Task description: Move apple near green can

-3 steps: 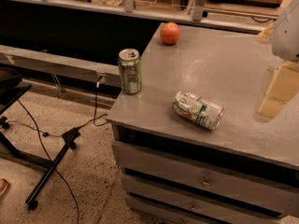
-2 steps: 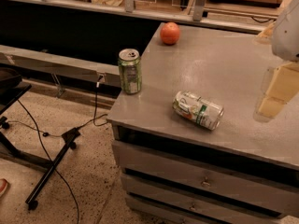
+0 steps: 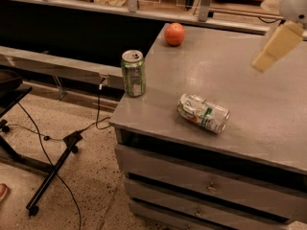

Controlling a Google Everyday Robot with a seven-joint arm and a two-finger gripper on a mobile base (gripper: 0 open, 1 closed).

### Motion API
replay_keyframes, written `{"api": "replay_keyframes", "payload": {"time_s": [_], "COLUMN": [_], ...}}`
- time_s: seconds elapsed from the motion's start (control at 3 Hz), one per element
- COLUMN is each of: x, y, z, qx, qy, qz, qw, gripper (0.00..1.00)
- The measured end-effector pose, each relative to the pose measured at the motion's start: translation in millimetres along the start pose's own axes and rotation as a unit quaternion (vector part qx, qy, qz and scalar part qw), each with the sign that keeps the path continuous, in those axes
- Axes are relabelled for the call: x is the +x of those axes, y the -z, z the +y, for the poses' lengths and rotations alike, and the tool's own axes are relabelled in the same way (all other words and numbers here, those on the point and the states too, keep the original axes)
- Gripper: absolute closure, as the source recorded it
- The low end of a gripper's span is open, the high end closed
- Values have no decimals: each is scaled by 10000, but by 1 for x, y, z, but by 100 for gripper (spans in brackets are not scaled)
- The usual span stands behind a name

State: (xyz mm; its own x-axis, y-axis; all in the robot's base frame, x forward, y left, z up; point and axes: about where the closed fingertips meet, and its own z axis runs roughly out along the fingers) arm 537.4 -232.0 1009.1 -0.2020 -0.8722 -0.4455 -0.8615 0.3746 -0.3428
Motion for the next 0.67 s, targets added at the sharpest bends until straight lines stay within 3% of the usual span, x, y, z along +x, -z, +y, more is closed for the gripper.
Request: {"api": "replay_keyframes", "payload": {"time_s": [0.33, 0.67], "x": [-14, -18], "y": [-13, -7], "z": [-93, -109], "qx": [591, 704], "qy": [-974, -1483], "qz": [-940, -1112], "qw": [9890, 9801], "gripper": [0, 0]}}
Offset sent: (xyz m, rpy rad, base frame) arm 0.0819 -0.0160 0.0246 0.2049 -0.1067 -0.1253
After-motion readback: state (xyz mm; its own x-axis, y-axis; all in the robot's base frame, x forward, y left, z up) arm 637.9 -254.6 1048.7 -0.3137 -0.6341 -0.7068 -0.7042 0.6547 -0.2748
